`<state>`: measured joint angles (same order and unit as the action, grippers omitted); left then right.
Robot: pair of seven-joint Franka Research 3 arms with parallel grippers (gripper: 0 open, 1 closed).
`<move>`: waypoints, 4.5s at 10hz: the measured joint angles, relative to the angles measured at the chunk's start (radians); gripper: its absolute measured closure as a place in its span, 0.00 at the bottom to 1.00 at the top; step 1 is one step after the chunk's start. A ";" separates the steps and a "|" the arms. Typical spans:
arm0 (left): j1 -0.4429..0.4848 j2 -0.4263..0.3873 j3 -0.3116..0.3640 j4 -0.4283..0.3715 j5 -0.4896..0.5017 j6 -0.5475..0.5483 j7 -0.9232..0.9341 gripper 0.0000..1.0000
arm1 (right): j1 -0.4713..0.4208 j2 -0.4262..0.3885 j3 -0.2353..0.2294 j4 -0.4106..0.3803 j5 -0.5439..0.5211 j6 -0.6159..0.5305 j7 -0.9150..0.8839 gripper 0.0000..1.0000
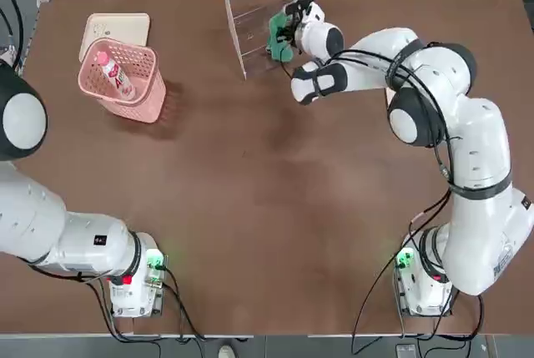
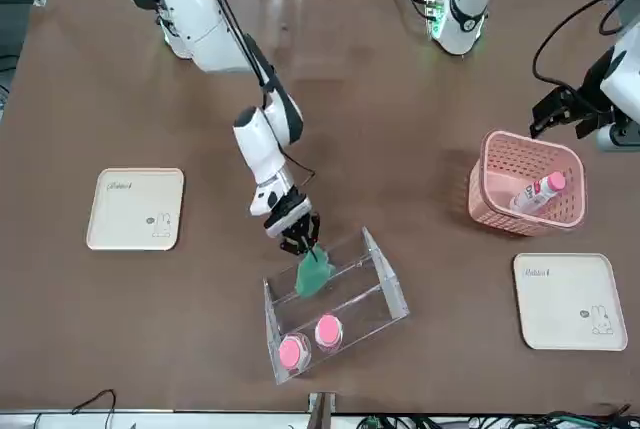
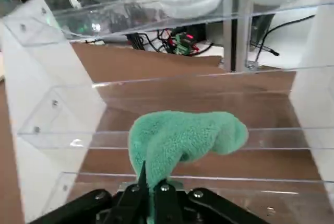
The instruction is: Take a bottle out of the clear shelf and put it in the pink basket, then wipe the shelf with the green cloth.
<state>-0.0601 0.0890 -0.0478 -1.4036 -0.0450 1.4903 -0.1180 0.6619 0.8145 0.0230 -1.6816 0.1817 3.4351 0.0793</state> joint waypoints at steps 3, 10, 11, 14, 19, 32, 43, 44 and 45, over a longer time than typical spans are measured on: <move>0.000 0.000 0.000 0.000 0.000 0.000 0.000 0.00 | 0.045 0.002 0.001 0.021 0.007 -0.001 0.099 0.96; 0.000 0.000 0.000 0.000 0.000 0.000 0.000 0.00 | 0.045 0.016 -0.008 0.050 0.059 -0.002 0.088 0.96; 0.000 0.000 0.000 0.000 0.000 0.000 0.000 0.00 | 0.012 0.016 -0.009 0.046 0.047 -0.003 0.051 0.96; 0.000 0.000 0.000 0.000 0.000 0.000 0.000 0.00 | -0.062 0.006 -0.011 0.021 0.023 -0.013 -0.064 0.96; 0.000 0.000 0.000 0.000 0.000 0.000 0.000 0.00 | -0.178 -0.289 0.020 -0.142 -0.004 -0.306 -0.085 0.96; 0.001 0.000 0.001 -0.001 0.000 0.000 0.000 0.00 | -0.777 -0.734 0.127 -0.325 0.591 -1.325 -0.509 0.96; 0.040 0.004 -0.004 -0.001 0.014 0.061 0.038 0.00 | -1.328 -0.579 0.126 -0.455 0.699 -1.602 -1.275 0.96; 0.041 0.004 -0.004 0.000 0.014 0.061 0.039 0.00 | -1.360 -0.565 0.126 -0.443 0.690 -1.611 -1.297 0.96; 0.045 0.004 -0.003 0.000 0.014 0.061 0.040 0.00 | -1.390 -0.551 0.126 -0.423 0.675 -1.621 -1.325 0.96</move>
<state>-0.0151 0.0935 -0.0510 -1.4033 -0.0308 1.5514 -0.0784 -0.7284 0.2637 0.1490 -2.1051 0.8568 1.8143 -1.2456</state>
